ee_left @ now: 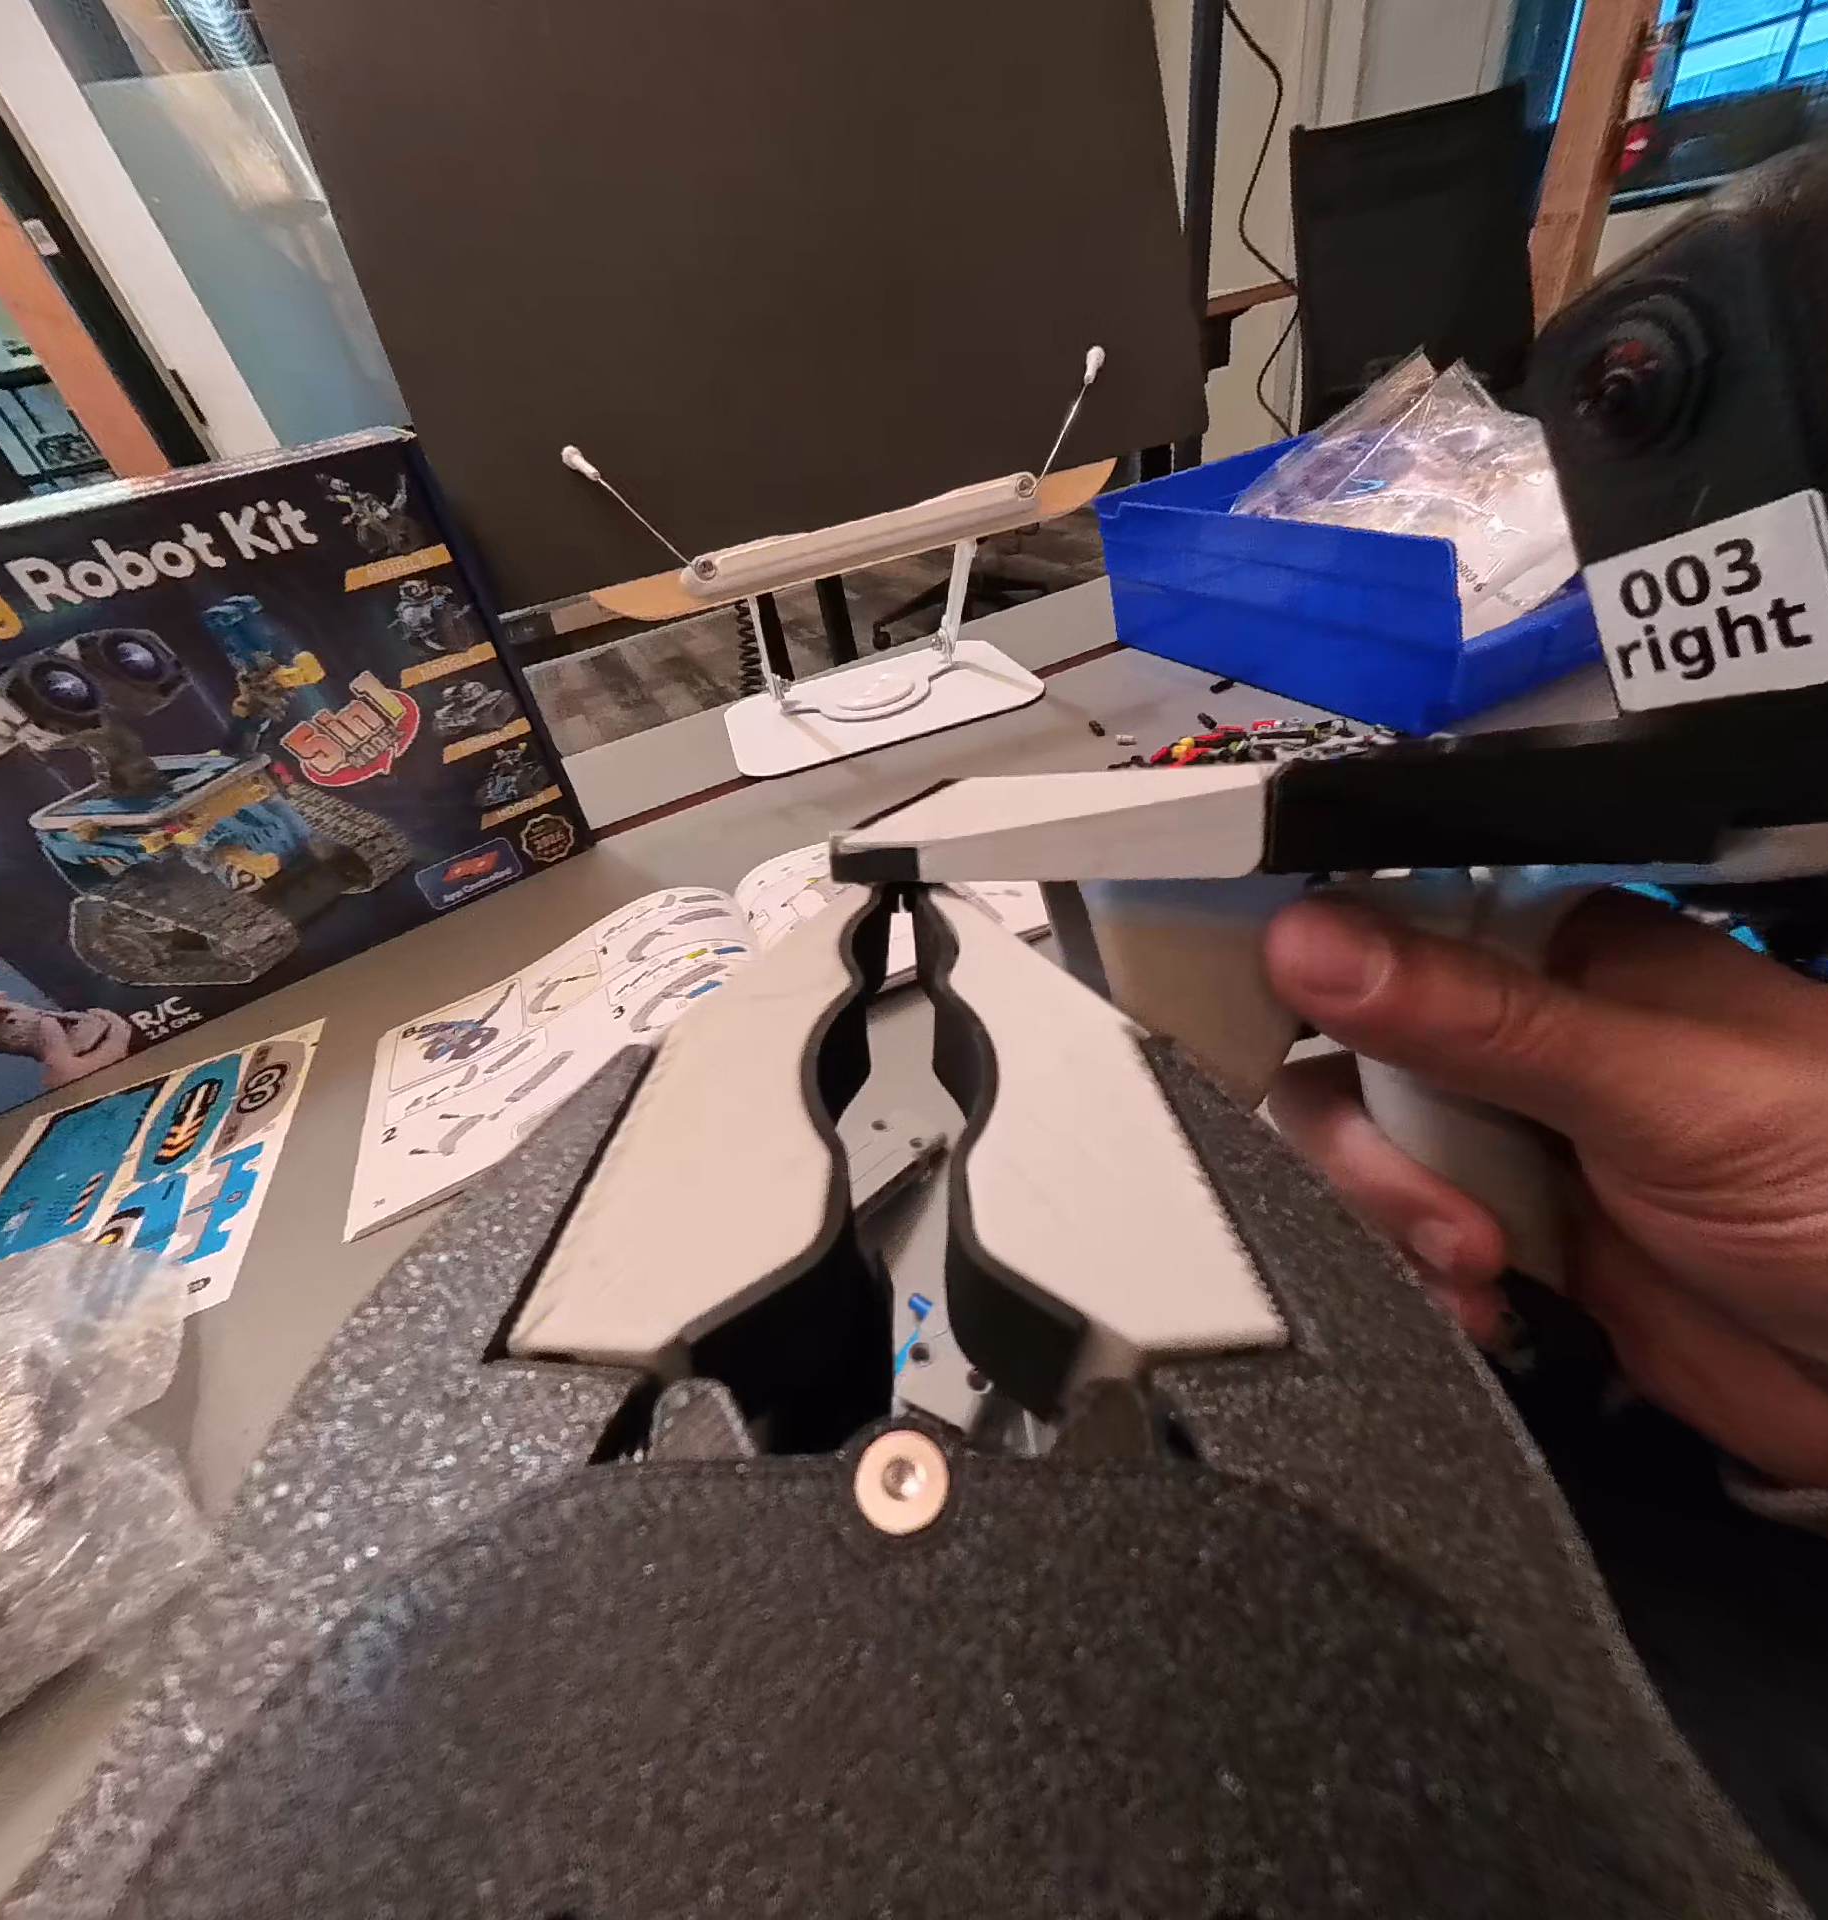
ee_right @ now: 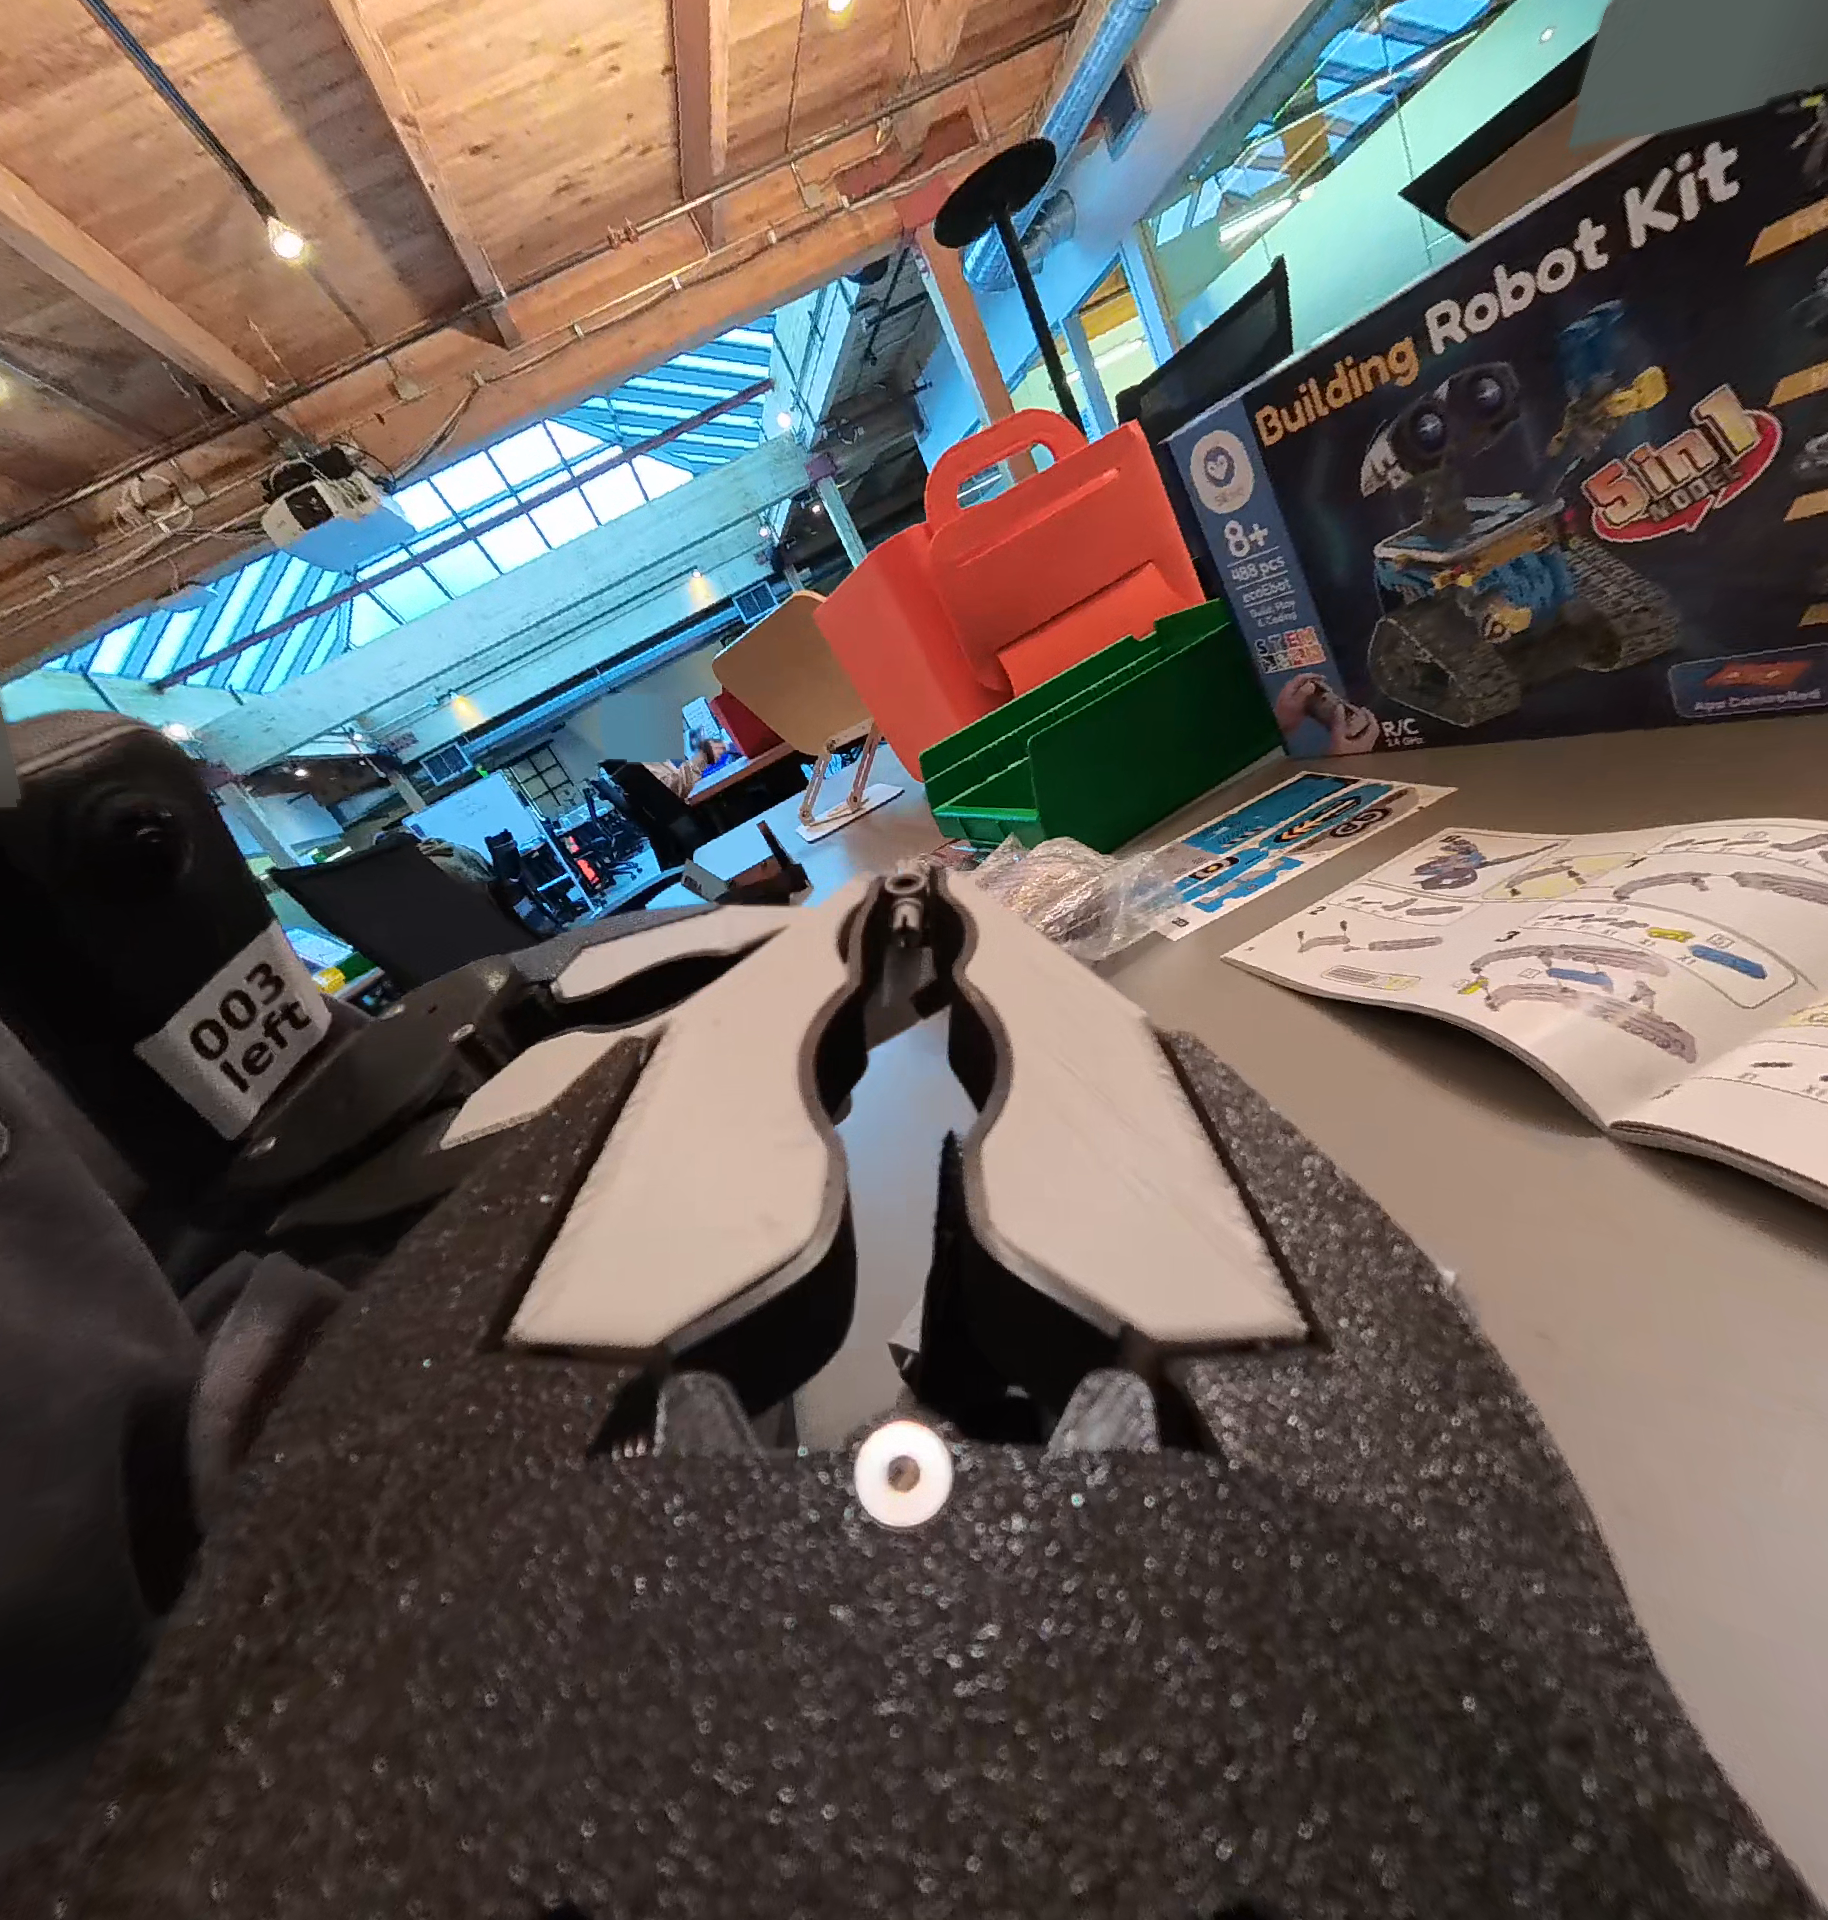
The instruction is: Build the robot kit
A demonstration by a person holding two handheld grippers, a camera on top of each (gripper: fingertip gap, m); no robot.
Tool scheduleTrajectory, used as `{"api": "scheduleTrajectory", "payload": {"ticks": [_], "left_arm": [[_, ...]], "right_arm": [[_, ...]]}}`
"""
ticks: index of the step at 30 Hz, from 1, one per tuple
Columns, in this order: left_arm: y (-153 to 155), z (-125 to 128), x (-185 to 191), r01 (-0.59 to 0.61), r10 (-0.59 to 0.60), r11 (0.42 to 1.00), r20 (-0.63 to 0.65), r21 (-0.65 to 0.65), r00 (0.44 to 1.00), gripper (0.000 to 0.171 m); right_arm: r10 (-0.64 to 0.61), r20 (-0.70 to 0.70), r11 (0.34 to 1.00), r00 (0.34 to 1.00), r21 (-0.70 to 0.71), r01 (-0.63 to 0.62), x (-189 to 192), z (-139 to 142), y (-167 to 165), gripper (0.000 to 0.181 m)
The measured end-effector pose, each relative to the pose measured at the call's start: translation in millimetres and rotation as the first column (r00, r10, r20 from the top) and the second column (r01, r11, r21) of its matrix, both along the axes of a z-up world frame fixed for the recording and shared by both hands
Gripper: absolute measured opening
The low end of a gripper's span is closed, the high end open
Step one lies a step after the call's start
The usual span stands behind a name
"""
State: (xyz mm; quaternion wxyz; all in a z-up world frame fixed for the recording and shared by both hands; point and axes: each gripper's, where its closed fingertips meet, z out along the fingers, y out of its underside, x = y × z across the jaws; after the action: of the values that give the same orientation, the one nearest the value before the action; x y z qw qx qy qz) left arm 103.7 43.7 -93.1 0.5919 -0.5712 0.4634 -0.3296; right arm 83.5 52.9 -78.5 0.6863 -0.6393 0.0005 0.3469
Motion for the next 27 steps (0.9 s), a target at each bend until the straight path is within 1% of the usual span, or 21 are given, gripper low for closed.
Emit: {"api": "scheduleTrajectory", "payload": {"ticks": [10,14,17,22,25,26,27], "left_arm": [[-1,2,0,0.016,-0.010,0.992,0.054,-0.122,0.998,0.003],[-1,0,0,0.043,-0.021,0.969,0.094,-0.244,0.995,0.003],[2,-1,-1,0.051,-0.018,0.954,0.114,-0.296,0.993,0.003],[1,-4,1,0.052,-0.028,0.961,0.090,-0.270,0.996,0.003],[-3,-6,4,0.097,-0.080,0.964,0.079,-0.248,0.994,0.004],[-6,-9,7,0.140,-0.129,0.959,0.059,-0.246,0.990,0.006],[-9,-15,9,0.184,-0.187,0.951,0.015,-0.249,0.982,0.024]], "right_arm": [[-0.059,0.062,0.998,0.996,0.017,0.058,2,3,-1,0.006],[-0.083,0.097,0.997,0.992,0.007,0.082,2,0,0,0.006],[-0.090,0.106,0.996,0.990,0.000,0.091,2,-1,1,0.006],[-0.077,0.081,0.997,0.994,-0.020,0.078,3,-4,1,0.006],[-0.059,0.076,0.997,0.995,-0.039,0.062,7,-6,-1,0.005],[-0.051,0.067,0.997,0.996,-0.050,0.054,10,-7,-2,0.005],[-0.058,0.070,0.996,0.996,-0.066,0.062,18,-8,-4,0.005]]}}
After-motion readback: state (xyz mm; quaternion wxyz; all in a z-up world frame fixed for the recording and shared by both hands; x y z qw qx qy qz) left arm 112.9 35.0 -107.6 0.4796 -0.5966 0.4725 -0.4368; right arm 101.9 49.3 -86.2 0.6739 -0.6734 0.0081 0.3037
